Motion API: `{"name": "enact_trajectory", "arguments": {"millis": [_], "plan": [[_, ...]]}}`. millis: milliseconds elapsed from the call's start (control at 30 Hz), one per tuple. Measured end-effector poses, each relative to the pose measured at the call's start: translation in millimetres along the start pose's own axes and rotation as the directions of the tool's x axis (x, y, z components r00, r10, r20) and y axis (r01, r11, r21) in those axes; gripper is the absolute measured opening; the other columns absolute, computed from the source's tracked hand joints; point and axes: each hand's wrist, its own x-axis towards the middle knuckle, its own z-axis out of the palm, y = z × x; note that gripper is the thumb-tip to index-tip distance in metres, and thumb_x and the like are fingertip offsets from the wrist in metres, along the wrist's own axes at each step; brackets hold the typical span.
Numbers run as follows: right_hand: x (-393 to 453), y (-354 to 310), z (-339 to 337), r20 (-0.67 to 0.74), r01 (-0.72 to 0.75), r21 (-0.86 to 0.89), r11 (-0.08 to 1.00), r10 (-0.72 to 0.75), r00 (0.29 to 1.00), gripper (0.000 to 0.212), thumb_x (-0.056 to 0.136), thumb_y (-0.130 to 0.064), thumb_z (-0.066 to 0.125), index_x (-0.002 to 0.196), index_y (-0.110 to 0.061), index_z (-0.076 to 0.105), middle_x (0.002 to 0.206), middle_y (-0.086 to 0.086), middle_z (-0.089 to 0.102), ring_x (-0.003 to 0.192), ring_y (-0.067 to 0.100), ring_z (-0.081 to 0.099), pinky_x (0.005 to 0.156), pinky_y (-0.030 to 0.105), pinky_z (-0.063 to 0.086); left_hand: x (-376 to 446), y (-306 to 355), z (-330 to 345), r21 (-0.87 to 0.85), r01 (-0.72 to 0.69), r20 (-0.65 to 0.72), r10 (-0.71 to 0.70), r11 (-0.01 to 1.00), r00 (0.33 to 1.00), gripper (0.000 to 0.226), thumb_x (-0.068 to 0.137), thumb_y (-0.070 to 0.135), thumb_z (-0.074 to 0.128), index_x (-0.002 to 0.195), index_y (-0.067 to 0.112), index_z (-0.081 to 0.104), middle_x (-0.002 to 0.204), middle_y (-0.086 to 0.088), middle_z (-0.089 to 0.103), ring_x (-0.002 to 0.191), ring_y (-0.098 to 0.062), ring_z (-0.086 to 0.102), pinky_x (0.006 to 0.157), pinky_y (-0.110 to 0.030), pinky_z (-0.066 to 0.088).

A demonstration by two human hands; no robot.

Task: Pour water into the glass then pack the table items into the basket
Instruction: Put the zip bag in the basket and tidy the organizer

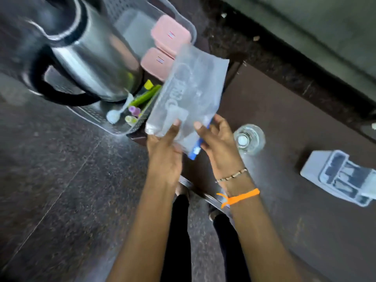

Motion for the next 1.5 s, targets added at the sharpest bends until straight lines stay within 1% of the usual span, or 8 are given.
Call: {"name": "enact_trajectory", "arguments": {"millis": [100,267,467,667,1000,1133,1267,1500], "plan": [[23,-12,43,-0.156,0.186,-0.25,0.95,-0.23,0.961,0.041,0.081,0.007,0.058,0.118,-0.003,0.046,0.105,0.006,0.057,0.087,0.01,0.056,0.08,0.021,0.048,11,16,1,-0.059,0.101,0.026,-0.1,0.993,0.995,0.032,0.088,-0.008,0.046,0.111,0.01,0.057,0.102,-0.007,0.068,0.086,-0.013,0.069,0.08,-0.025,0.058],[82,-54,74,-0.043,0.346,-0.66,0.667,-0.493,0.869,0.053,0.082,0.007,0.049,0.133,-0.008,0.045,0.127,0.016,0.052,0.114,0.019,0.047,0.102,0.015,0.037,35,46,-11,0.389,0.272,-0.048,-0.276,0.88,0.96,0.015,0.091,0.009,0.054,0.089,0.023,0.057,0.092,0.002,0.065,0.09,-0.012,0.061,0.084,-0.023,0.048],[163,-102,114,0.165,0.342,-0.886,0.314,-0.475,0.864,0.058,0.076,0.009,0.042,0.132,-0.006,0.045,0.13,0.015,0.054,0.112,0.016,0.052,0.103,0.024,0.035,76,81,-2,0.544,0.195,-0.003,-0.231,0.816,0.973,0.013,0.092,0.012,0.053,0.09,0.024,0.059,0.088,0.002,0.066,0.08,-0.009,0.058,0.082,-0.02,0.045],[220,-109,161,0.236,0.383,-0.88,0.282,-0.438,0.867,0.028,0.075,0.003,0.055,0.08,-0.024,0.049,0.078,0.001,0.054,0.08,0.014,0.05,0.07,0.018,0.042,112,95,16,0.613,0.146,0.069,-0.236,0.777,0.969,0.015,0.091,0.01,0.052,0.088,0.023,0.058,0.095,-0.004,0.063,0.077,-0.008,0.055,0.074,-0.01,0.046],[243,-90,158,0.341,0.33,-0.939,-0.093,-0.362,0.868,0.029,0.094,-0.022,0.04,0.115,-0.019,0.061,0.124,0.009,0.06,0.122,0.033,0.04,0.101,0.045,0.032,138,88,21,0.651,0.115,0.03,-0.177,0.751,0.984,0.02,0.09,0.008,0.053,0.087,0.026,0.06,0.092,-0.004,0.062,0.078,-0.01,0.056,0.08,-0.021,0.044],[229,-90,146,0.366,0.411,-0.912,0.011,-0.432,0.824,0.038,0.094,-0.016,0.039,0.13,-0.018,0.049,0.136,0.007,0.054,0.125,0.03,0.043,0.105,0.039,0.035,135,89,31,0.661,0.038,0.01,-0.06,0.75,0.998,0.024,0.089,0.007,0.052,0.083,0.028,0.06,0.092,-0.003,0.063,0.082,-0.015,0.057,0.079,-0.024,0.045],[187,-91,115,0.266,0.496,-0.835,0.238,-0.615,0.742,0.032,0.083,0.001,0.045,0.107,-0.005,0.064,0.114,0.014,0.065,0.106,0.027,0.057,0.094,0.029,0.039,117,84,42,0.662,-0.074,0.08,0.028,0.746,0.996,0.026,0.089,0.005,0.052,0.079,0.028,0.059,0.083,0.001,0.065,0.072,-0.008,0.057,0.075,-0.019,0.046],[78,-42,5,-0.064,0.319,-0.799,0.51,-0.599,0.798,0.02,0.083,0.0,0.051,0.087,-0.009,0.068,0.088,0.009,0.068,0.075,0.016,0.059,0.068,0.012,0.041,53,23,44,0.771,-0.163,0.279,-0.097,0.615,0.955,0.027,0.089,0.003,0.052,0.079,0.028,0.058,0.076,0.005,0.064,0.069,-0.006,0.058,0.07,-0.02,0.045]]}}
